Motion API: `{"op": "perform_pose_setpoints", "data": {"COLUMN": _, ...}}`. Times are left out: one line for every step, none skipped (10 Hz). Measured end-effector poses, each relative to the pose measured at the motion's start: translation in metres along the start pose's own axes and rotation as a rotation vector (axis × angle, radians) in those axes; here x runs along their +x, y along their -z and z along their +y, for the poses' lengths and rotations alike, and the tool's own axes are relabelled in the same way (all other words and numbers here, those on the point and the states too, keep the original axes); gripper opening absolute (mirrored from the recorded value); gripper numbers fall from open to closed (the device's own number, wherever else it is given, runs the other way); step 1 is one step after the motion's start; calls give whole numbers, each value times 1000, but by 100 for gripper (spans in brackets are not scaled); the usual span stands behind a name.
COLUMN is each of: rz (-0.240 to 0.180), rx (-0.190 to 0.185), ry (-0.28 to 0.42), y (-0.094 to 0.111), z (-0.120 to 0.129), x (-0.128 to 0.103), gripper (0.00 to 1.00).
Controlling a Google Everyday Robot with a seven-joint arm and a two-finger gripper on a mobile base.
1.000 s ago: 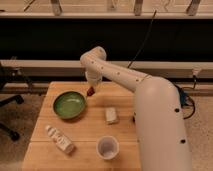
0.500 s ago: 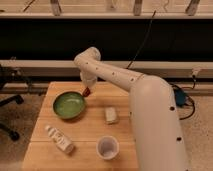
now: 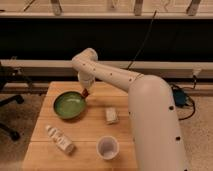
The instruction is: Place the pepper in the ceramic bowl
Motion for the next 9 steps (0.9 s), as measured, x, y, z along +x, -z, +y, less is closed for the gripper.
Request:
{"op": "perform_pose_setpoints", "data": {"rz": 2, "rx": 0, "ry": 4, "y": 0, "z": 0, "x": 0, "gripper": 0}}
{"op": "perform_pose_setpoints", "data": {"rz": -1, "rx": -2, "ry": 16, "y": 0, "z": -1, "x": -3, "gripper": 0}}
{"op": "perform_pose_setpoints", "data": {"rz": -4, "rx": -4, "ry": 28, "y": -1, "z": -3, "x": -8, "gripper": 0}}
{"op": "perform_pose_setpoints", "data": {"rz": -6, "rx": -6, "ry": 38, "y": -2, "z": -6, "x": -12, "gripper": 0}}
{"op": "perform_pose_setpoints", "data": {"rz": -7, "rx": -8, "ry": 46, "y": -3, "z": -7, "x": -14, "gripper": 0}}
{"op": "perform_pose_setpoints", "data": {"rz": -10, "rx": -11, "ry": 54, "y": -3, "z": -7, "x": -16, "gripper": 0}}
{"op": "perform_pose_setpoints", "data": {"rz": -13, "rx": -13, "ry": 61, "y": -3, "z": -7, "x": -18, "gripper": 0}}
{"op": "perform_pose_setpoints", "data": {"rz": -16, "rx": -13, "ry": 69, "y": -4, "z": -8, "x": -21, "gripper": 0}}
{"op": "perform_pose_setpoints", "data": {"rz": -20, "rx": -14, "ry": 79, "y": -5, "z": -10, "x": -24, "gripper": 0}}
